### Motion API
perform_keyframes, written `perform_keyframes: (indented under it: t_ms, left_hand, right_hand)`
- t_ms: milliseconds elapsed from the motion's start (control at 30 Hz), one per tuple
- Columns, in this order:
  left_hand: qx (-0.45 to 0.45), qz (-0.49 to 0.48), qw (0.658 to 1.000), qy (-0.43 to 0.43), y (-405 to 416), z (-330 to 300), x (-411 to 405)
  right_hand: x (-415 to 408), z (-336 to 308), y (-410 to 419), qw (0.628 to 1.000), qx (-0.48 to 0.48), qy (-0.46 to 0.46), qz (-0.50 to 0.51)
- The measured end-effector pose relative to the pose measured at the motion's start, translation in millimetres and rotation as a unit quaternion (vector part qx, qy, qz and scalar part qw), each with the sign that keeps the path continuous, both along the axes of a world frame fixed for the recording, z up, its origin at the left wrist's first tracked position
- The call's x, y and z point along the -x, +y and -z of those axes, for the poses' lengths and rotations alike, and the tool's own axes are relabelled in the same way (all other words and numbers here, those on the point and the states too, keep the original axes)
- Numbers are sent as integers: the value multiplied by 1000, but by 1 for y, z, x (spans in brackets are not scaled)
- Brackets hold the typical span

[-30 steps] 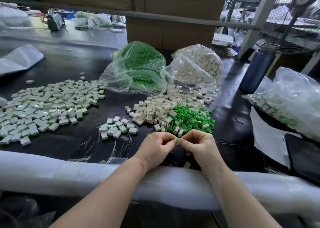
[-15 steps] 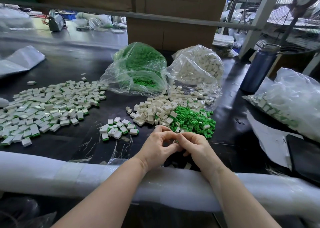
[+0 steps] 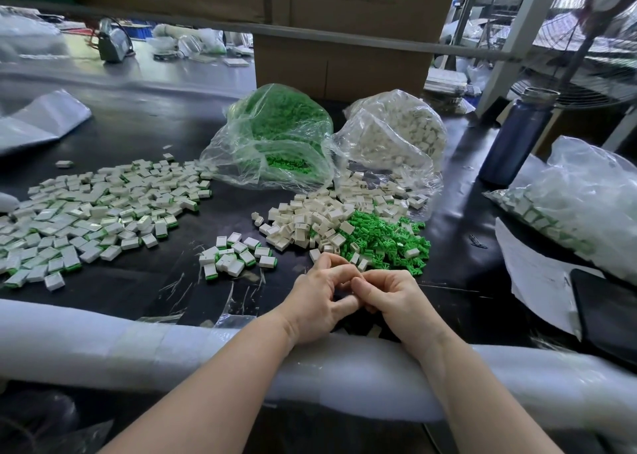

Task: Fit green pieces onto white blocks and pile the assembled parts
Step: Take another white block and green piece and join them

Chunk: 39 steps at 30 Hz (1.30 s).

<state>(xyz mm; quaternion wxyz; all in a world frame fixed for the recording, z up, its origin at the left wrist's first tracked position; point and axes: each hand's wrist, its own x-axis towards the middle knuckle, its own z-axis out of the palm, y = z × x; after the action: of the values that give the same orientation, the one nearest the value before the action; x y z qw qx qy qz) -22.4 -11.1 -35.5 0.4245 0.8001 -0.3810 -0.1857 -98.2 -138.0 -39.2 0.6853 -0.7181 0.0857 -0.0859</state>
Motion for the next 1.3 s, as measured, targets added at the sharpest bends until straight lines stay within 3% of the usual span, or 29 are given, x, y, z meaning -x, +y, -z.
perform_keyframes:
  t_ms: [300, 567, 933, 1300]
  left_hand:
    - [-36, 11, 999, -25, 0, 2, -2]
    - [-40, 3, 999, -4, 0, -3, 2]
    - [-24, 9, 999, -40, -1, 2, 1]
    - [-27, 16, 999, -12, 1, -5, 3]
  right_hand:
    - [1, -3, 2, 1000, -10, -5, 0]
    - [0, -1, 1, 1000, 12, 2, -1]
    - [0, -2, 1, 1000, -17, -10, 5]
    - [-1, -2, 1, 1000, 2, -16, -3]
